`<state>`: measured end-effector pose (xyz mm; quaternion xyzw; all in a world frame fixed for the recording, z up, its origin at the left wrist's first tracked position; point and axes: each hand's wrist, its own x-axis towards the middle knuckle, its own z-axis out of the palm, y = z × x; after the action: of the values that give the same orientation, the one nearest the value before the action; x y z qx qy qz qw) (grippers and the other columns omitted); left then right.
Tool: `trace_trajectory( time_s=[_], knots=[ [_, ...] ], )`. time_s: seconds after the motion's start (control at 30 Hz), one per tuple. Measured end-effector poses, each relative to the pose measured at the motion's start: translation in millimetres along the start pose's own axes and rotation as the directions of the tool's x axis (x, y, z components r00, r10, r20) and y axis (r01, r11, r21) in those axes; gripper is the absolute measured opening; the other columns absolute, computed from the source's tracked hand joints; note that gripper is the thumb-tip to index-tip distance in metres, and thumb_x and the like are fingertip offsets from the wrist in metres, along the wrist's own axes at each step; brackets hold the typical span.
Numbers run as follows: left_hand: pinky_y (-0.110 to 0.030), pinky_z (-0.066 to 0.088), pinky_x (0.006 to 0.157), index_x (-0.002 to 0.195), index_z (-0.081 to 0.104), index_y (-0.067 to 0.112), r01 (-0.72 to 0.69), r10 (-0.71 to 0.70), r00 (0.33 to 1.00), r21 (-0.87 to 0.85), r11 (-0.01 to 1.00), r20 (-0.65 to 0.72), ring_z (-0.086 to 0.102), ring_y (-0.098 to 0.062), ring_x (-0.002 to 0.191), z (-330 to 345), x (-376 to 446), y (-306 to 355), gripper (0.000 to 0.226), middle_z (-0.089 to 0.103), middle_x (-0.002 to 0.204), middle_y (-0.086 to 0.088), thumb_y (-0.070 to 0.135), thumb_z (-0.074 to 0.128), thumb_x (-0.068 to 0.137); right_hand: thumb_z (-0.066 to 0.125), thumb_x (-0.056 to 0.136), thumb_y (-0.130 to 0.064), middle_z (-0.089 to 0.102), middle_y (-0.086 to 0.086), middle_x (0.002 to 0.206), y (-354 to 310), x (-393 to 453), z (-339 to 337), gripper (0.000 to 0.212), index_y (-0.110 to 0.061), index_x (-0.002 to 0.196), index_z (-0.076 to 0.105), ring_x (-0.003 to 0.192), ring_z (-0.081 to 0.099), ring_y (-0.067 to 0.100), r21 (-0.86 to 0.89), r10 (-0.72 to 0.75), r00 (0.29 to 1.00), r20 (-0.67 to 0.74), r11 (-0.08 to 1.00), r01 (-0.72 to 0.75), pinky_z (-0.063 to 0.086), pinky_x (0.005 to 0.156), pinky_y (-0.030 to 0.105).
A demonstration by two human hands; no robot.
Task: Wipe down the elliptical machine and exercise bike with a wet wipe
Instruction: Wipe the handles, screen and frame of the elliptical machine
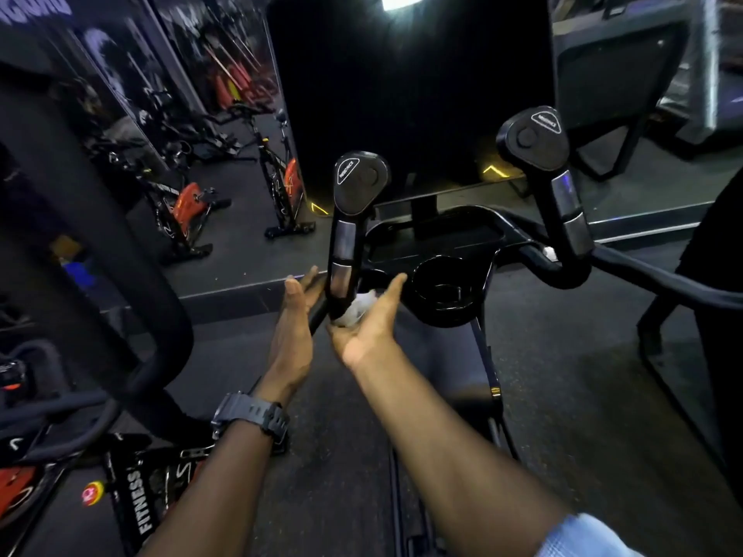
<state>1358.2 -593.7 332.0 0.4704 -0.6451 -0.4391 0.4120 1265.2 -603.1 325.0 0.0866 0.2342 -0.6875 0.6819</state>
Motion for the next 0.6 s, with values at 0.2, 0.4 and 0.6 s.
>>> trace_trajectory(
  time_s=[0.2, 0.4, 0.6],
  knots=[
    [-0.021, 0.017, 0.118, 0.149, 0.049, 0.026, -0.013, 0.012, 1.0, -0.026, 1.0, -0.005, 0.035, 0.031, 0.121, 1, -2, -5, 0.133, 0.044, 0.151, 0.017, 0.11, 0.011, 0.053, 0.023, 0.066, -0.096, 0.048, -0.014, 0.133, 33, -41, -14, 0.097, -0.032, 0.136, 0.045, 0.12, 0.041, 0.0, -0.615, -0.306, 0.933, 0.189, 0.704, 0.355, 0.028, 0.104, 0.024],
    [-0.024, 0.045, 0.106, 0.128, 0.065, 0.026, -0.011, 0.026, 0.995, -0.153, 0.988, 0.092, 0.061, -0.008, 0.126, 11, -6, -1, 0.107, 0.07, 0.129, 0.008, 0.101, 0.018, 0.069, 0.028, 0.068, -0.096, 0.048, -0.009, 0.135, 13, -10, -59, 0.116, -0.019, 0.154, 0.018, 0.127, 0.045, 0.002, -0.781, -0.232, 0.787, 0.572, 0.136, 0.609, 0.037, 0.108, 0.022],
    [-0.041, 0.029, 0.123, 0.139, 0.061, 0.024, 0.041, -0.024, 0.997, -0.225, 0.973, 0.076, 0.054, -0.012, 0.136, 19, -5, -13, 0.116, 0.065, 0.138, 0.002, 0.105, 0.022, 0.064, 0.028, 0.091, -0.07, 0.02, 0.016, 0.161, -61, 35, -60, 0.091, -0.005, 0.154, 0.02, 0.15, 0.012, 0.028, -0.262, 0.323, 0.745, 0.583, -0.794, 0.549, 0.009, 0.123, 0.042]
  ],
)
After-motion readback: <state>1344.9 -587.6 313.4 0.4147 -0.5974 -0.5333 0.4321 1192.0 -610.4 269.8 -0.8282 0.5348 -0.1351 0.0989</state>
